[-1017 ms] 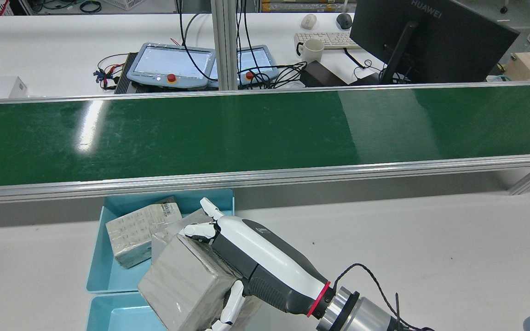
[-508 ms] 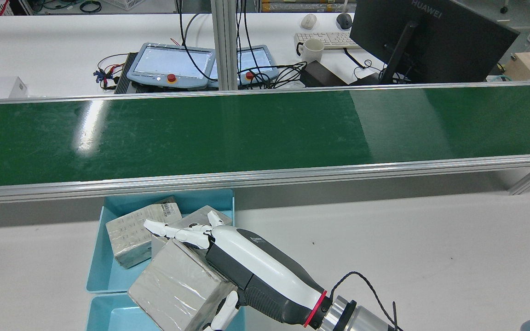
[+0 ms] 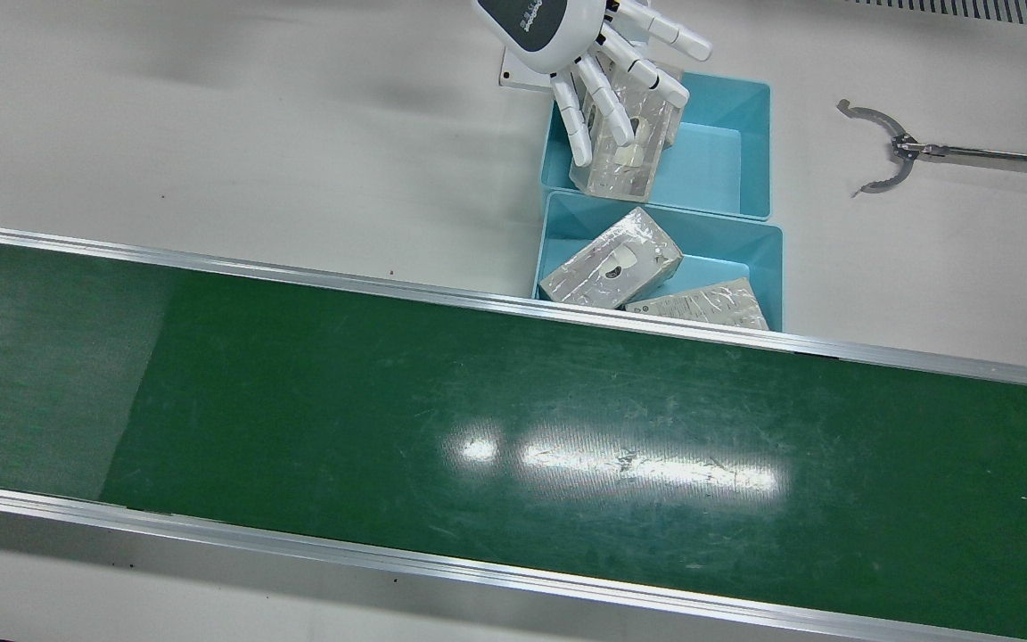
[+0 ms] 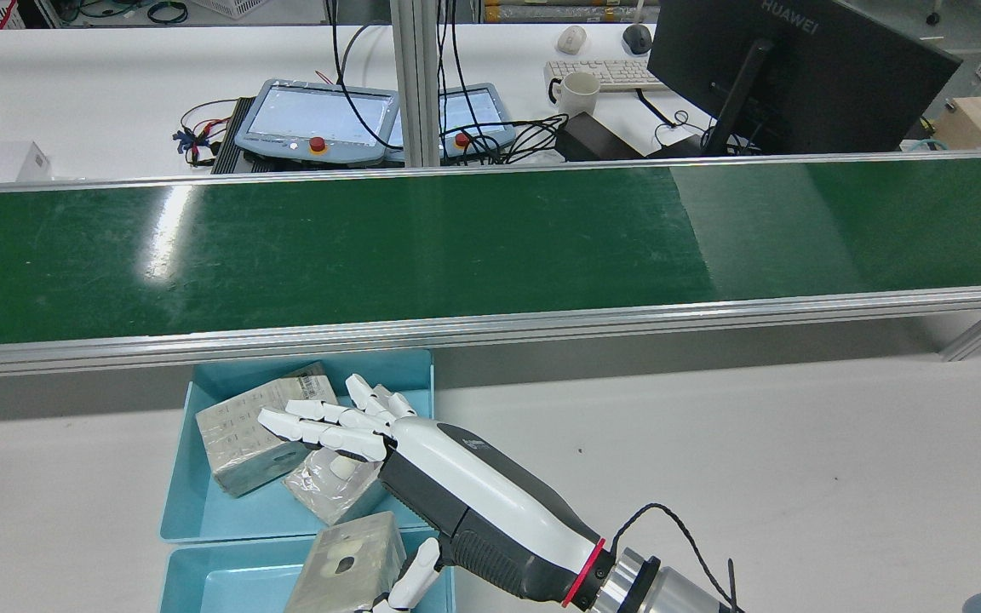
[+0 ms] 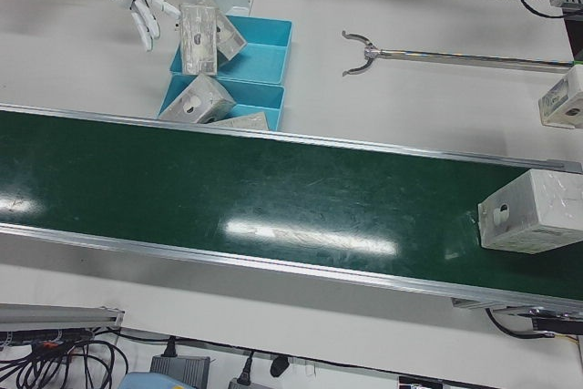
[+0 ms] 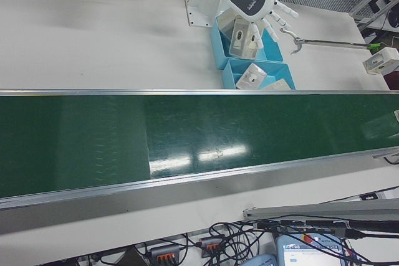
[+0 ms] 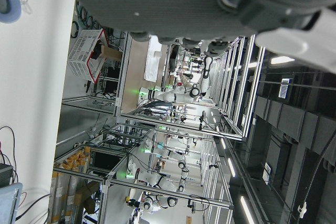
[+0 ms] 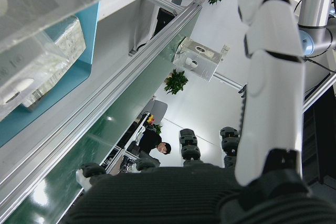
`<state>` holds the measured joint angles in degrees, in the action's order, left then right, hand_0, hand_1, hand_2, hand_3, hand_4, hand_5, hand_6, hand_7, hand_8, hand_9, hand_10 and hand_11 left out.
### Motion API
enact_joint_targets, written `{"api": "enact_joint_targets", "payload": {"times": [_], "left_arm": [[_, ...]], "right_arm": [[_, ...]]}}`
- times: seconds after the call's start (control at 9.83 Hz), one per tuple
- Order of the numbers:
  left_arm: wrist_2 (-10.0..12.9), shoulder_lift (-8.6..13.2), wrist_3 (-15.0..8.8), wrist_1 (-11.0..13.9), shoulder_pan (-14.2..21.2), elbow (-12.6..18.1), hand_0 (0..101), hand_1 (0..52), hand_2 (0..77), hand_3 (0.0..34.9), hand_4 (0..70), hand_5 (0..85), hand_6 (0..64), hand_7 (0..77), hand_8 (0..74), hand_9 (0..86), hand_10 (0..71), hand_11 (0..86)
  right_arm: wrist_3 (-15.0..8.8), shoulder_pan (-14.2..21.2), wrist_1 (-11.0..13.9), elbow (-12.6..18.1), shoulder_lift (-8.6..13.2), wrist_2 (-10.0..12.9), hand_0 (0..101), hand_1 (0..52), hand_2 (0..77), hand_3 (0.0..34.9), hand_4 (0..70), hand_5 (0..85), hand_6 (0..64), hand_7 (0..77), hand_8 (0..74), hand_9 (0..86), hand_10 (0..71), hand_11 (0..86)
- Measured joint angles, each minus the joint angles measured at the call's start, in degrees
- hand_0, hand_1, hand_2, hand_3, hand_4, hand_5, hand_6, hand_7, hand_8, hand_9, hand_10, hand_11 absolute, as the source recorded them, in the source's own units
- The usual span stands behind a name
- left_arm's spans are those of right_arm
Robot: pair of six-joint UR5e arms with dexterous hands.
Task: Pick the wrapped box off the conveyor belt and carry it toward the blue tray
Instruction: 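Lower the box into the nearer blue tray and open the right hand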
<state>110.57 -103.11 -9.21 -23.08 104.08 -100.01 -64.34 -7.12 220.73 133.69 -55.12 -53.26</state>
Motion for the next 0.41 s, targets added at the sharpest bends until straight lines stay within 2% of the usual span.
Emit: {"api": "enact_joint_targets", "payload": {"times": [0.1, 0.2, 0.41], "left_arm": [[0.0, 0.0, 0.0, 0.0, 0.0, 0.0, 0, 0.0, 1.1, 0.0, 0.0, 0.5, 0.0, 0.5, 0.5, 0.0, 0.5, 0.0], [0.0, 0.0, 0.0, 0.0, 0.0, 0.0, 0, 0.0, 1.1, 0.0, 0.0, 0.5, 0.0, 0.5, 0.5, 0.0, 0.0, 0.0], [0.0, 0.0, 0.0, 0.0, 0.0, 0.0, 0, 0.0, 1.1, 0.0, 0.0, 0.5, 0.0, 0.5, 0.5, 0.5, 0.5, 0.0]], "right_arm": [[0.0, 0.0, 0.0, 0.1, 0.0, 0.0, 48, 16.4, 17.5, 30.2, 14.2, 0.5, 0.0, 11.4, 0.0, 1.6, 0.0, 1.6], [0.1, 0.0, 0.0, 0.1, 0.0, 0.0, 48, 16.4, 17.5, 30.3, 14.2, 7.1, 0.0, 12.0, 0.0, 1.6, 0.0, 1.6], [1.0, -0.6, 0.1, 0.3, 0.0, 0.0, 48, 16.4, 17.5, 30.3, 14.2, 7.1, 0.0, 12.0, 0.0, 1.6, 0.0, 1.6]]}}
